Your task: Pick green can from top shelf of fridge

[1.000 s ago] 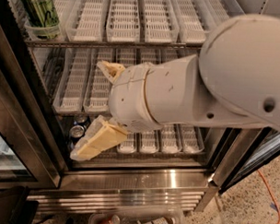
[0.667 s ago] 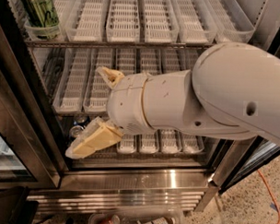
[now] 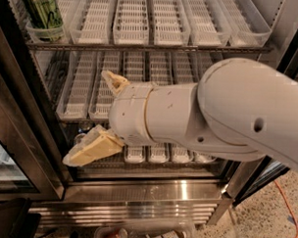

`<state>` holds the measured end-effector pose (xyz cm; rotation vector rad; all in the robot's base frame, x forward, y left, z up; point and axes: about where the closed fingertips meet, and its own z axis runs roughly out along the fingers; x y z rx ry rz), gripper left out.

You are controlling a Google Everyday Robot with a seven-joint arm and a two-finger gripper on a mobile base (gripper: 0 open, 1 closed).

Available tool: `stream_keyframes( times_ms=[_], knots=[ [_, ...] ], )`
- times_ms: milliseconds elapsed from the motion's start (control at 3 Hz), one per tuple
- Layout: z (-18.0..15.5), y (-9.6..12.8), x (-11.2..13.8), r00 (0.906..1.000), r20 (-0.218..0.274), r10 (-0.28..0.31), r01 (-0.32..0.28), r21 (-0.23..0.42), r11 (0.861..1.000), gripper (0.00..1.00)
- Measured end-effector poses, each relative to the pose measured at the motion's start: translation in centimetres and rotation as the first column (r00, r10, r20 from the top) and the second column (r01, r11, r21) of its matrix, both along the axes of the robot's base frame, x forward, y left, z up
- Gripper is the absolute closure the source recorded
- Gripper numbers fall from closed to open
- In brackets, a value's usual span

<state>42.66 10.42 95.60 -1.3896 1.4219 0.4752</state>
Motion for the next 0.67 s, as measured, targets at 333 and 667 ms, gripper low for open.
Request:
stream_keyframes(
  times_ms=[333,667],
  knots=[
    [-0.4,0.4,2.0,0.9954,0.028,-0.091,0.088,0.100,0.991,0.00],
    [0.8,-1.3,4.9,0.9747,0.032,-0.221,0.208,0.235,0.950,0.00]
  ],
)
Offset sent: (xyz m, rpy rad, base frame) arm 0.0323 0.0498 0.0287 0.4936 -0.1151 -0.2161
